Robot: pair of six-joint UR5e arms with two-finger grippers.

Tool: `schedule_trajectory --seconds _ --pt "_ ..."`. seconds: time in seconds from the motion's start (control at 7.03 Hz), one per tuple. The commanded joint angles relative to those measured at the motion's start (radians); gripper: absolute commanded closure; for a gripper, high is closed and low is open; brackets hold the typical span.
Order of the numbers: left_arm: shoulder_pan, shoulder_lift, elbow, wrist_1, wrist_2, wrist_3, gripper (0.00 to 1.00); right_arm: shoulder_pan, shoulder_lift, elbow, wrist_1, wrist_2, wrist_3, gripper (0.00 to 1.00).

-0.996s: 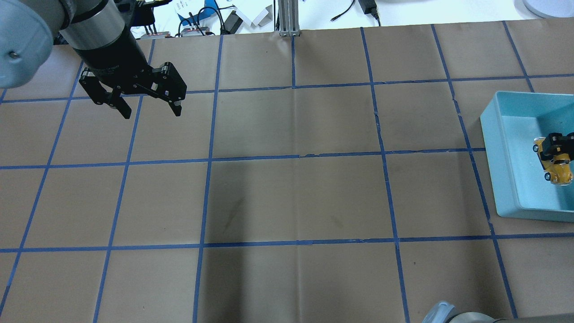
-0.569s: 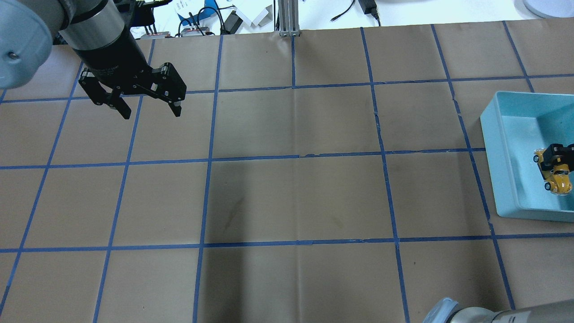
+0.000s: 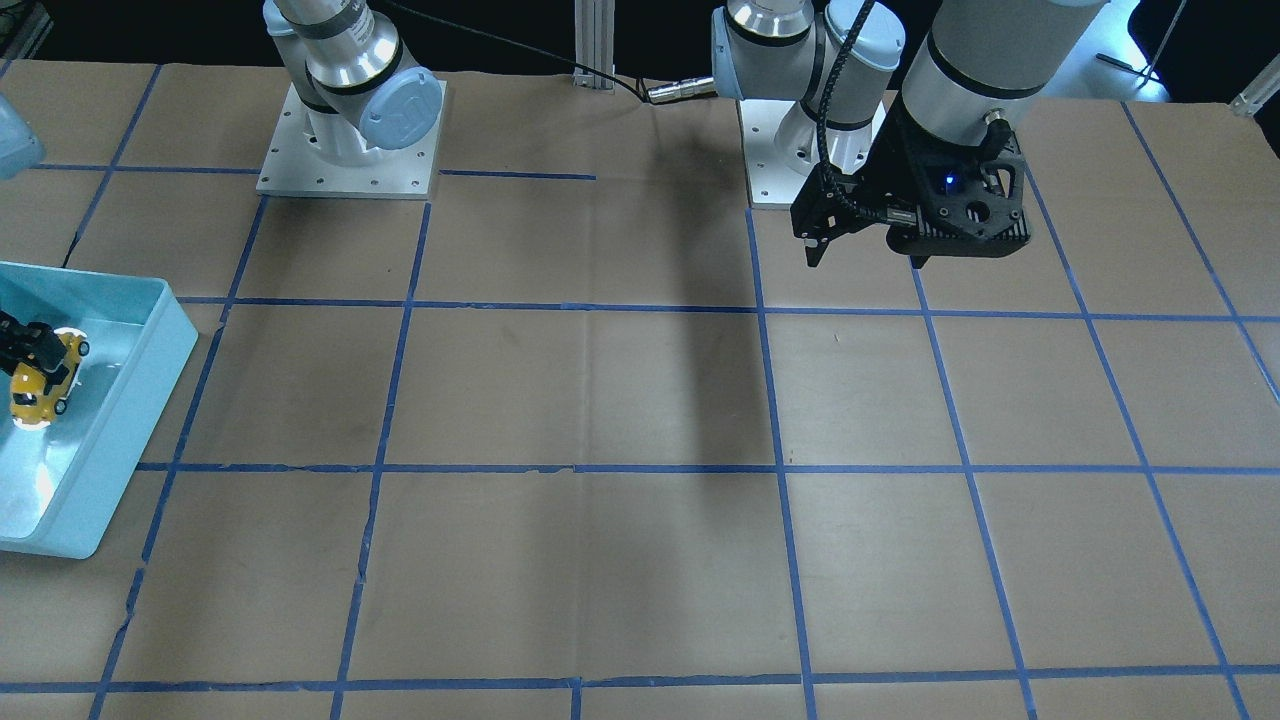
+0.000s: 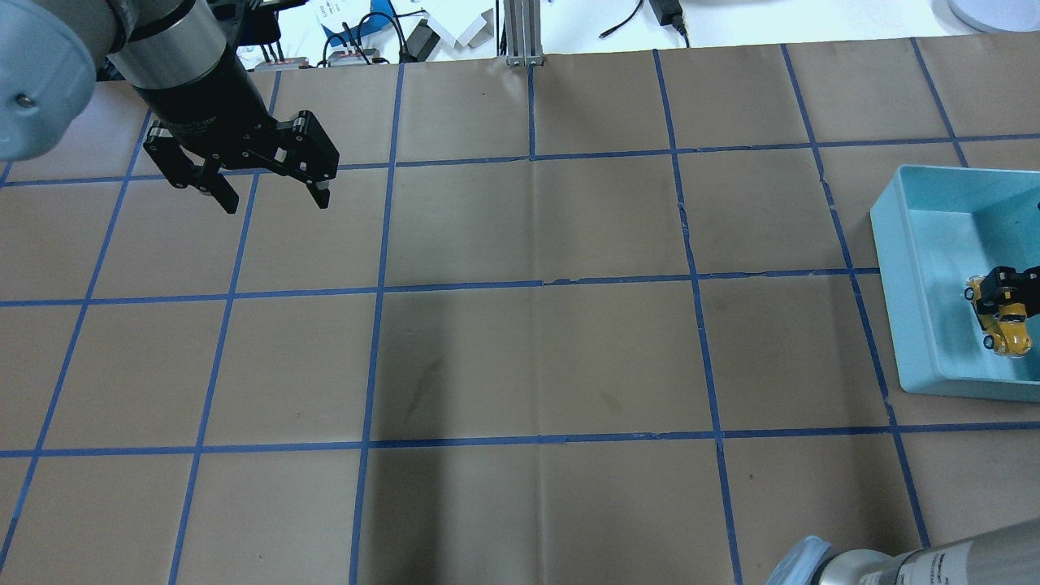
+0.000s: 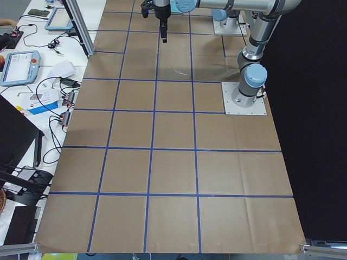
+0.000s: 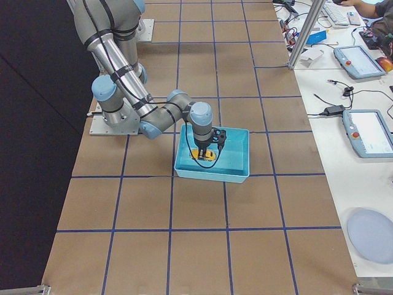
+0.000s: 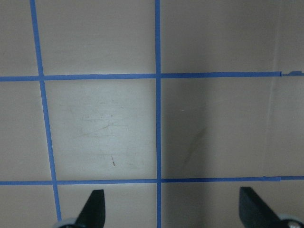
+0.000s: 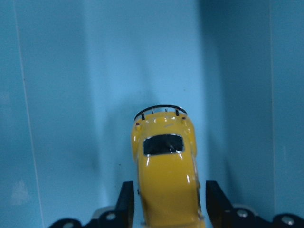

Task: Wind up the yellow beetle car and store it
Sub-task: 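Lower the car into the tray and open the right gripper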

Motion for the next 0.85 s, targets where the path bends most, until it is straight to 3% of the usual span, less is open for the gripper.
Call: schedule_trajectory --seconds 0.0,0.28,0.71 --pt "0.001 -0.001 -0.001 0.089 0.002 0.002 0.00 0.007 -0.004 -0.040 0.014 -0.003 -0.002 0.00" --pt "0.001 -0.001 -0.003 0.101 0.006 0.005 0.00 0.026 -0.036 -0.101 0.092 -0.003 -0.002 0.00" --pt "0.002 -0.001 -0.003 0.101 0.006 0.006 0.00 0.186 -0.179 -0.259 0.449 -0.001 0.080 0.00"
